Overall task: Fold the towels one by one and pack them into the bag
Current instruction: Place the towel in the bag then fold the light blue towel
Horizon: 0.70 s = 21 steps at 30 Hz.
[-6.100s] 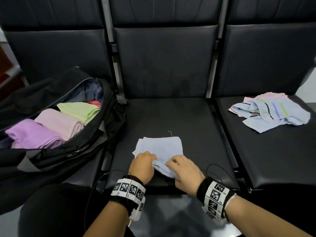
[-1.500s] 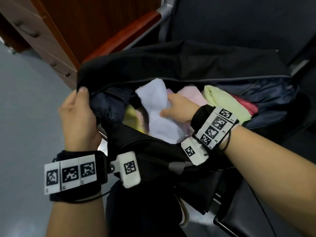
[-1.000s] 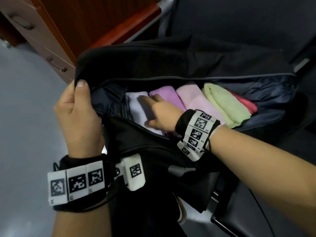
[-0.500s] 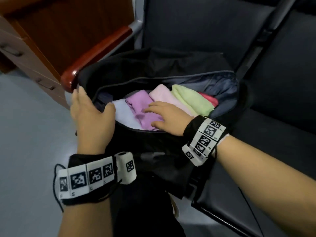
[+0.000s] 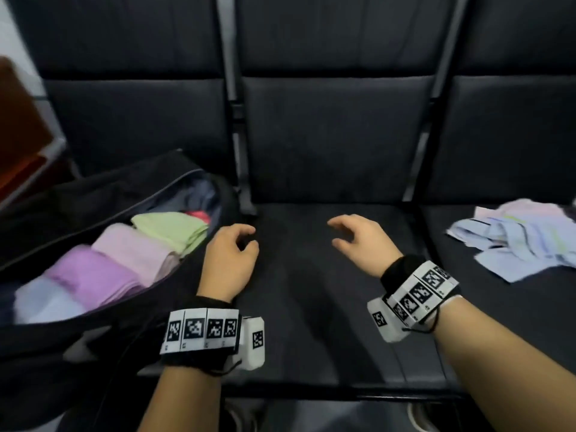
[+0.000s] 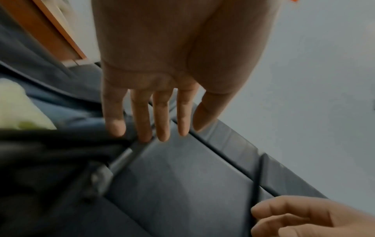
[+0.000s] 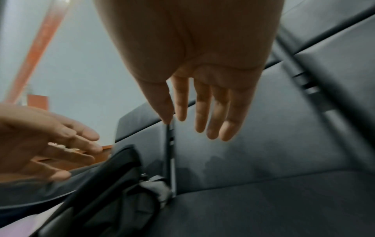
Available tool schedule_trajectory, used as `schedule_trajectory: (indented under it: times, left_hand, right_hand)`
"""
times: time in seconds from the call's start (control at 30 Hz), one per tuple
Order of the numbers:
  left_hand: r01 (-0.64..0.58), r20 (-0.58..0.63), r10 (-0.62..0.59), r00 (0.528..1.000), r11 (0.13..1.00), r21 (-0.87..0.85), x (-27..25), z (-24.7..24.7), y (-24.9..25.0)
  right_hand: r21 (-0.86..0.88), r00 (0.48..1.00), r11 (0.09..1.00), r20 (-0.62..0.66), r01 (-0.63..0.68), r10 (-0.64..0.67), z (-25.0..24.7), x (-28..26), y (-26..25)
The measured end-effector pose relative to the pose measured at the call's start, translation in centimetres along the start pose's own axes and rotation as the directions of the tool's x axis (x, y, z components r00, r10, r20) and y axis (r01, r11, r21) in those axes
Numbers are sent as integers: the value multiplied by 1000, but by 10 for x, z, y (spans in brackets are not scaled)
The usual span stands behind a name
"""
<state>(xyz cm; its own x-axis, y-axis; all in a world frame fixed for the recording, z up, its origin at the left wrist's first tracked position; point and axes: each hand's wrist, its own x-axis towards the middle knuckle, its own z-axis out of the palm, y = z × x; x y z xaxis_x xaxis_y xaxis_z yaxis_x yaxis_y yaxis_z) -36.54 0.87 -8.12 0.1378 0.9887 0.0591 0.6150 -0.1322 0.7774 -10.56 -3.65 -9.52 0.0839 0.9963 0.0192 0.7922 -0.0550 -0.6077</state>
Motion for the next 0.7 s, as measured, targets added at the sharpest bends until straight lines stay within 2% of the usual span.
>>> schedule_trajectory:
  times: [0.17,0.37,0.53,0.7]
  left_hand:
    - [-82,184,82,979,997,-7,10,129,75]
    - [-125,347,121,930,992,-12,5,281,151]
    - [-122,418,118,901,992,-15,1,368,186]
    - [-185,451,154,879,982,25,2,409,196]
  right_hand:
    - [104,963,972,-146,-213,226,-66,-52,129]
    - [212,867,899,-251,-384,430,-104,-98,272]
    - [73,838,882,-286,-465,465,-120,-100,358]
    - [-232,871,843,-212,-486,444,-123,-79,395]
